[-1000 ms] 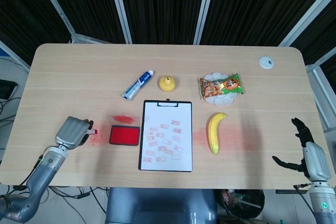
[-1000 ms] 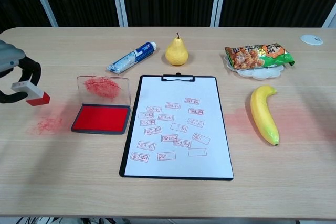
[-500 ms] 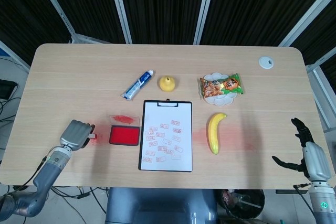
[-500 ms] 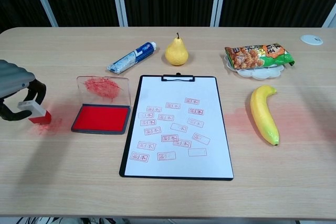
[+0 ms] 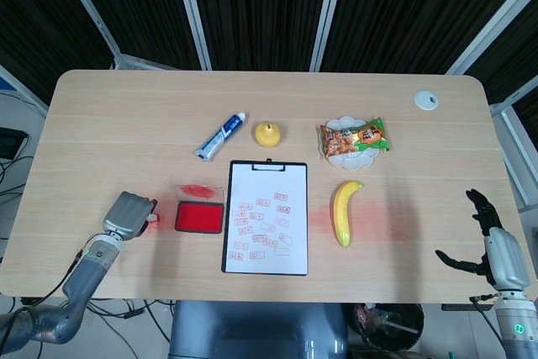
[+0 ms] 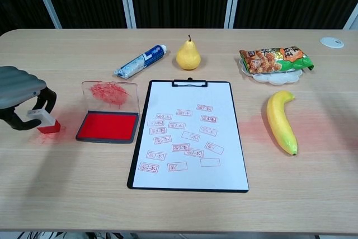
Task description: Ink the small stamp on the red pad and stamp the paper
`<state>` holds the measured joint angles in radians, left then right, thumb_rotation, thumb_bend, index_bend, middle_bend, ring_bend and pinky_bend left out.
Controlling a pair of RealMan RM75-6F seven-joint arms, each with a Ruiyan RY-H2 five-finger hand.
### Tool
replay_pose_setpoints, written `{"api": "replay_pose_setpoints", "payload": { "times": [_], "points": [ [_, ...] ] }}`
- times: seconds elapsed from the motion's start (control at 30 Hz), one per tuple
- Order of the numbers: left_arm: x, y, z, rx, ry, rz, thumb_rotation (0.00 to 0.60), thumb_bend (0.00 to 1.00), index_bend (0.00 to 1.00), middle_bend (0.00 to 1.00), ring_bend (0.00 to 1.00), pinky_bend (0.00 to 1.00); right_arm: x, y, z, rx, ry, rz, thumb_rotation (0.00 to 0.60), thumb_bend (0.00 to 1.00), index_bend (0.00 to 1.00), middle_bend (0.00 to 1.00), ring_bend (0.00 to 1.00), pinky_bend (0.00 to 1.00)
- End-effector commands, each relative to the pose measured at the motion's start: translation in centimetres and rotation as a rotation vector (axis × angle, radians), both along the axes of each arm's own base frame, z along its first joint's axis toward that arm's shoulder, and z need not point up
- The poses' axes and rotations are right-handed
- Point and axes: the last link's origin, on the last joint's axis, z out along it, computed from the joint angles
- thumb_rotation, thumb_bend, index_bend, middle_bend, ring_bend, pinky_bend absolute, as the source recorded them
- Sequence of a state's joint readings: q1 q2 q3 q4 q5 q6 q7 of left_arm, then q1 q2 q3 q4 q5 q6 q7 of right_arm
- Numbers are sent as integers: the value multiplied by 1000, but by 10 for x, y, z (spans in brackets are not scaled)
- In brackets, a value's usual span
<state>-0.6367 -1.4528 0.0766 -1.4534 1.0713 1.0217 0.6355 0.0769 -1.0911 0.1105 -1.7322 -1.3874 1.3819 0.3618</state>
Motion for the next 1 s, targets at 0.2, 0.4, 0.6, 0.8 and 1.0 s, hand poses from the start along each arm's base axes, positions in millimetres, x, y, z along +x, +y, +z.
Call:
{"api": "replay_pose_setpoints", "payload": {
  "times": [0.2, 0.4, 0.6, 0.8, 1.0],
  "points": [
    [4, 1, -3, -2, 6, 3, 600, 425, 493, 608, 827, 972, 0, 0, 0, 0, 0, 0, 600, 121, 2, 0, 0, 219],
    [7, 1, -6, -4, 13, 2, 600, 414, 470, 583, 827, 972, 0, 0, 0, 0, 0, 1, 600, 120, 3, 0, 0, 219],
    [8, 1, -6, -3, 22, 6, 600, 407, 440, 561, 827, 972, 0, 0, 0, 0, 0, 1, 600, 120, 4, 0, 0, 219],
    [8, 1, -6, -2, 29, 12, 600, 404, 421, 539, 827, 972, 0, 0, 0, 1, 0, 1, 600, 120, 6, 0, 0, 219],
    [8, 1, -5, 0, 37, 14, 600, 403, 417, 533, 827, 972, 1, 0, 0, 0, -1, 1, 600, 121, 6, 0, 0, 219]
  ]
}}
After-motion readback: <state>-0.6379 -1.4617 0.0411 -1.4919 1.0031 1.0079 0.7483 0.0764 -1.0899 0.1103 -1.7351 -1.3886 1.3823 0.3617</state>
